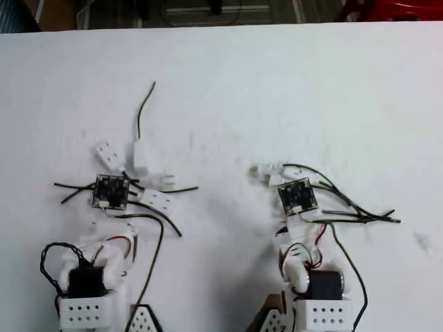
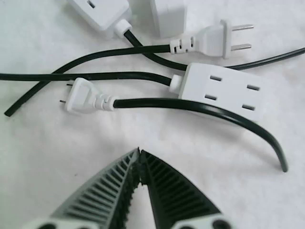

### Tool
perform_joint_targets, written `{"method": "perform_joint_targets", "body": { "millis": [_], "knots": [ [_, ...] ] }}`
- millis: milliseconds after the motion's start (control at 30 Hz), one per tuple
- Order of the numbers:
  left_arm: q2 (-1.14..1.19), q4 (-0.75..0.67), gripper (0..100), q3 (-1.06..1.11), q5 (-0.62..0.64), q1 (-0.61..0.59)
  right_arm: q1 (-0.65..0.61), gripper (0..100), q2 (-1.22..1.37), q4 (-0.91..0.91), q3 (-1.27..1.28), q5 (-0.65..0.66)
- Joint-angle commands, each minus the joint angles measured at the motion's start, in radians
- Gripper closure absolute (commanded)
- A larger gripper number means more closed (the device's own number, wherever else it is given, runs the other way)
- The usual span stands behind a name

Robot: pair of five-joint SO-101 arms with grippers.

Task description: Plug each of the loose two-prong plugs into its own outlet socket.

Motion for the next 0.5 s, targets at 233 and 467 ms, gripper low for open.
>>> {"method": "perform_joint_targets", "body": {
  "millis": [233,467],
  "knots": [
    [0.002,0.006,98,-0.002,-0.006,-0.007,-0.024,97.4,-0.012,-0.125,0.009,-0.002],
    [0.002,0.006,98,-0.002,-0.006,-0.007,-0.030,97.4,-0.012,-0.331,-0.104,-0.008]
  ]
}}
